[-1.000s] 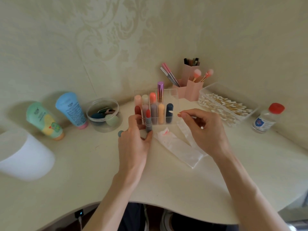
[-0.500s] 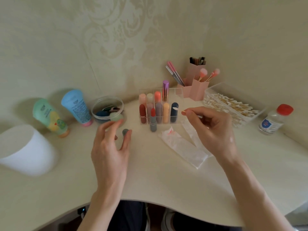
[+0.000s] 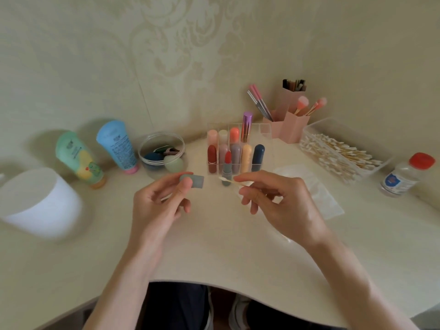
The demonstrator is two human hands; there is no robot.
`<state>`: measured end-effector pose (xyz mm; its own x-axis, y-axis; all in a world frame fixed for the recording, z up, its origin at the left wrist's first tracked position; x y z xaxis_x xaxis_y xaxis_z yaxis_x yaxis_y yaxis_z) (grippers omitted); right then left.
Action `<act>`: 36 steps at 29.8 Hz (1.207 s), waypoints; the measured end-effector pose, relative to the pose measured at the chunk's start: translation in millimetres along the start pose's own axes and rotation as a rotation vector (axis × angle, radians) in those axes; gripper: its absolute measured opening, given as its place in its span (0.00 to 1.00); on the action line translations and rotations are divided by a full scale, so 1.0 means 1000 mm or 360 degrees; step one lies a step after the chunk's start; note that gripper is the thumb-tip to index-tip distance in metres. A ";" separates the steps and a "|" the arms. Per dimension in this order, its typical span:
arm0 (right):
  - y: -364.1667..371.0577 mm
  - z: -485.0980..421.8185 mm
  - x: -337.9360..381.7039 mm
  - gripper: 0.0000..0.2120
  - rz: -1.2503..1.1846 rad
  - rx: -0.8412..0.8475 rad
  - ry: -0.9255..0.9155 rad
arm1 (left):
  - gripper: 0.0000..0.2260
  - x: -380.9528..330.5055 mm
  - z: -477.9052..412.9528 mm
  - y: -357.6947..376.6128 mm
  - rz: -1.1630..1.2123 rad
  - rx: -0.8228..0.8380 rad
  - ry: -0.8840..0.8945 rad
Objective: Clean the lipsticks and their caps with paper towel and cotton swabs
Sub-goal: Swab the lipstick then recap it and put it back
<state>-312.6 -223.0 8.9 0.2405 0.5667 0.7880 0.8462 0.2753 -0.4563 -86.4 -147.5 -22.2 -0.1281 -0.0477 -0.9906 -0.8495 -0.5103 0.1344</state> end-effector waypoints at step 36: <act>0.021 0.005 0.016 0.07 0.0588 0.0026 -0.0378 | 0.07 0.004 -0.001 0.013 -0.0117 0.0217 0.0075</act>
<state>-293.6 -204.2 9.9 0.4080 0.7918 0.4546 0.7156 0.0318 -0.6978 -98.0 -154.9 -24.5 -0.0416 -0.0563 -0.9975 -0.9176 -0.3928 0.0604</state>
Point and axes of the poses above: each hand's wrist, its own z-axis away from the middle knuckle, its own y-axis out of the palm, x = y × z, the point moved 6 cm from there along -z, towards the middle knuckle, and after that the axes turned 1 degree about -y, right-handed, at the moved point
